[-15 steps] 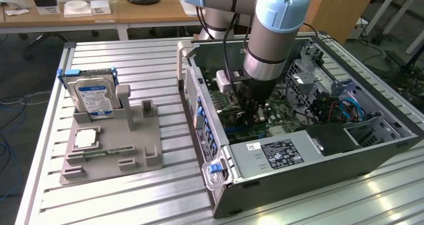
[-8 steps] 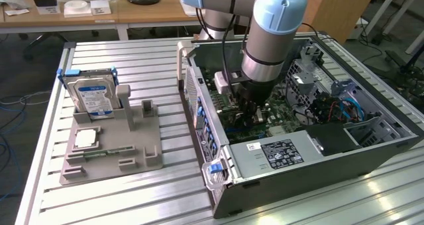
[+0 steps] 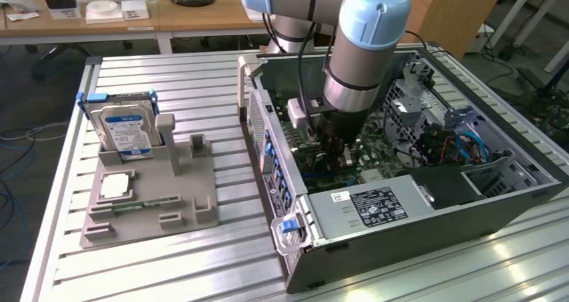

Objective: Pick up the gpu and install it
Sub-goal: 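Insert the gpu into the slot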

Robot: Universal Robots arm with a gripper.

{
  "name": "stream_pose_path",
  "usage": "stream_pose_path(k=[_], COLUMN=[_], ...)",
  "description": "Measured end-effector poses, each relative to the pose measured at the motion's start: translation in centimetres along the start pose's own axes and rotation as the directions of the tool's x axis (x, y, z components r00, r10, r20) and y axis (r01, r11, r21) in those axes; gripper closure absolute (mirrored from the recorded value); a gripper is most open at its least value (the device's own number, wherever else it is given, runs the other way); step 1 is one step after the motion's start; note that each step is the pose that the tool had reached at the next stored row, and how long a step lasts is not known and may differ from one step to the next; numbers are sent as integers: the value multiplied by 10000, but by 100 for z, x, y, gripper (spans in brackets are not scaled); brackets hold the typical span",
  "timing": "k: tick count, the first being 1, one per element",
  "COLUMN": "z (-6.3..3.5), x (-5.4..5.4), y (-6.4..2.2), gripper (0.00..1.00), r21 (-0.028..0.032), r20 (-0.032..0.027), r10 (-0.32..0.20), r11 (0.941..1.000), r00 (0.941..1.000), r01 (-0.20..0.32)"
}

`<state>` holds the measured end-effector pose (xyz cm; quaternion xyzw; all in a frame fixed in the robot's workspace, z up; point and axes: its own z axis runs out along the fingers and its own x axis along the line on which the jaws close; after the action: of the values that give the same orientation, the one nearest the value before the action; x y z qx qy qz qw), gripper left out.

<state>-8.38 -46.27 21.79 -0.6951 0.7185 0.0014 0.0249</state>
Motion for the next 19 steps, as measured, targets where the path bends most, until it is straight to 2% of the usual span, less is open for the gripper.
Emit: stream_pose_path(k=[10,13,19], z=[24,59,68], x=[-1,2,2], y=[0,2,2], gripper=[72,72,72], r21=[5,-9,2], r20=[10,-11,6], r10=[0,-2,0], r11=[10000,10000,10000], r00=[10000,10000,10000], r01=[0,2,0])
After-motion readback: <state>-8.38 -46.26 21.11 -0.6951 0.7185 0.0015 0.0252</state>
